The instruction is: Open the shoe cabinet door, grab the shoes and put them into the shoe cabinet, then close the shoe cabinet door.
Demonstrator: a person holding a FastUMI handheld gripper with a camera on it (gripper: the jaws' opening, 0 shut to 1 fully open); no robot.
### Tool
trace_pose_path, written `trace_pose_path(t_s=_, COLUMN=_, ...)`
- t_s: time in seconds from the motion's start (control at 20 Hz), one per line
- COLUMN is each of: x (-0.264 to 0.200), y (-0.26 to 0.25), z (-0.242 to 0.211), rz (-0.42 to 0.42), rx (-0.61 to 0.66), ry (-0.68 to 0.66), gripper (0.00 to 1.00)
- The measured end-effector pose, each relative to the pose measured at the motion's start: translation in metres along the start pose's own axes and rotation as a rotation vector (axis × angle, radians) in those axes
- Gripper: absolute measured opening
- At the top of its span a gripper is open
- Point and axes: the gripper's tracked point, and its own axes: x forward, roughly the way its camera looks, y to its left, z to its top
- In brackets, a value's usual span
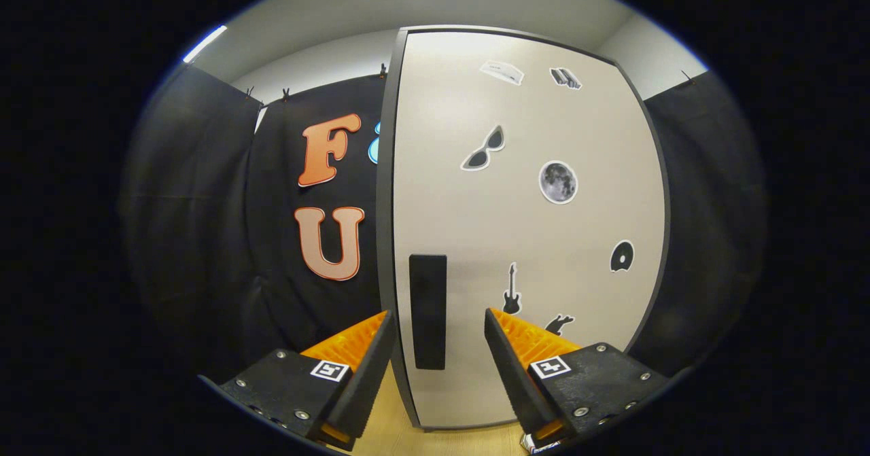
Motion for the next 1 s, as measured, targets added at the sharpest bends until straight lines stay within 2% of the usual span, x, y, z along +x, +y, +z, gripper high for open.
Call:
trace_pose_path(t_s=0.2, x=0.027, y=0.008, z=-0.013, rz=0.003, rx=0.034, ry=0.045, gripper=0.66)
trace_pose_path(t_s=0.35, x=0.032, y=0.007, z=-0.019, rz=-0.004, rx=0.066, ry=0.054, gripper=0.42)
trace_pose_path(t_s=0.4, x=0.031, y=0.008, z=-0.018, rz=-0.002, rx=0.059, ry=0.050, gripper=0.39)
trace_pose_path(t_s=0.6, x=0.022, y=0.007, z=-0.017, rz=0.021, rx=0.040, ry=0.024, gripper=0.32)
trace_pose_path(t_s=0.8, x=0.000, y=0.003, z=-0.018, rz=0.084, rx=0.065, ry=0.041, gripper=0.27)
trace_pose_path(t_s=1.0, x=-0.036, y=-0.010, z=-0.020, rz=0.143, rx=0.063, ry=0.024, gripper=0.27)
